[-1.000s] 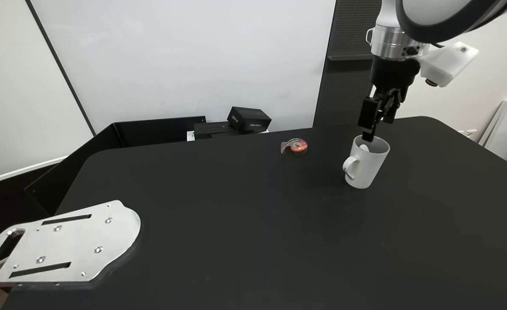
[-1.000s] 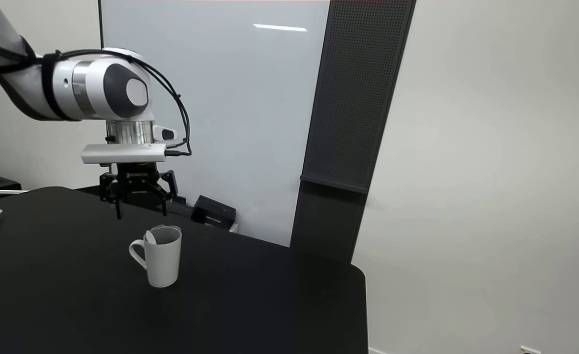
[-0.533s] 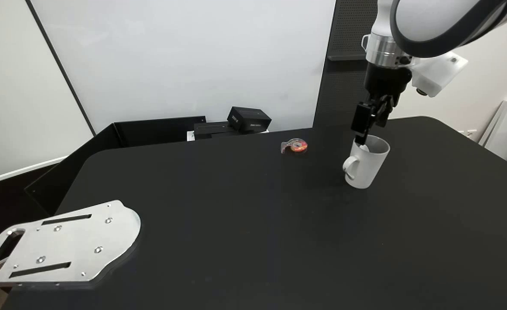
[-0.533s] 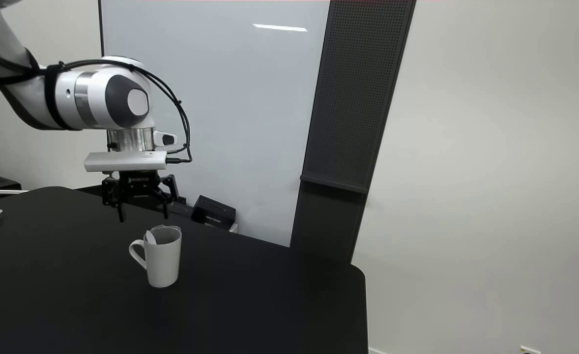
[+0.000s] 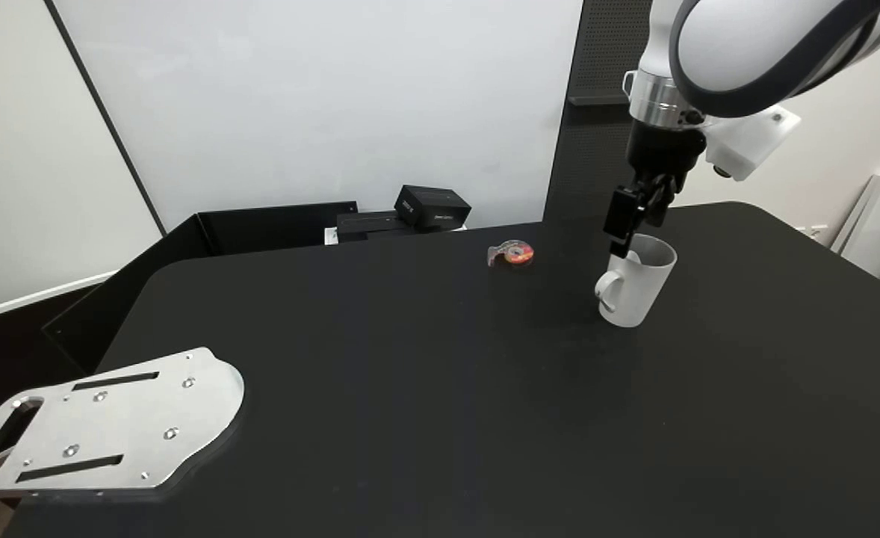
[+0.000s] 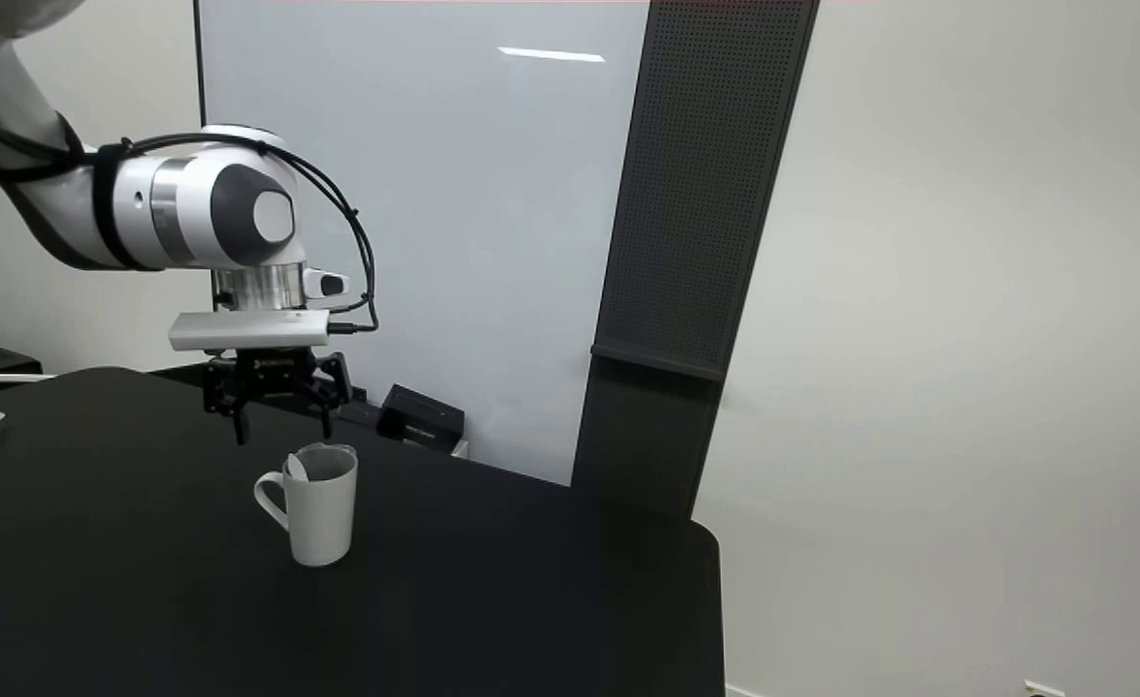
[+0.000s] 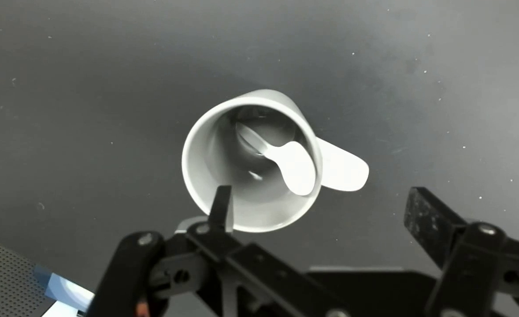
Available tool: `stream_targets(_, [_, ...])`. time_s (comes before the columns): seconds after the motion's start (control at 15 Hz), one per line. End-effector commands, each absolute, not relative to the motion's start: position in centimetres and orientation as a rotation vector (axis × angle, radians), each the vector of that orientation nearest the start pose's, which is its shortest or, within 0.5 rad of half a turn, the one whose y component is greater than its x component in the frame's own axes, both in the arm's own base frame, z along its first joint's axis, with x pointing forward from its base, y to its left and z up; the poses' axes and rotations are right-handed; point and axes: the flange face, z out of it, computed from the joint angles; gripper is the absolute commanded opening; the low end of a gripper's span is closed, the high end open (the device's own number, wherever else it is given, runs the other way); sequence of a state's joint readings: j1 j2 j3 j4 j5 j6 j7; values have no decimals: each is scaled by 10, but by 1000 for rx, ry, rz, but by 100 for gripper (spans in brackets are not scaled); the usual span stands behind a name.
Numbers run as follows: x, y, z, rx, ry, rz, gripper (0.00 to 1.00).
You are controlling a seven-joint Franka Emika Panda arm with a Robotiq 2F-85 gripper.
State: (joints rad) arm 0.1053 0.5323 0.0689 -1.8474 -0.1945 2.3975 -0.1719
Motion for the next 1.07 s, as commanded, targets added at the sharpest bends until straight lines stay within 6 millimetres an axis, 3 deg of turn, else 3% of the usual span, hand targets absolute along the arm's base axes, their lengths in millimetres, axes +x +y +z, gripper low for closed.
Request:
stream_targets(0.0, [646, 110, 235, -3151, -728, -41, 100])
stream_targets(0.47, [647, 110, 228, -3148, -731, -30, 100])
stream_targets(0.53, [647, 111, 228, -3146, -732, -32, 75])
stream_targets(0.6, [648, 111, 227, -3148, -733, -33, 74])
stream_targets(1.0, [649, 112, 226, -3148, -731, -27, 31])
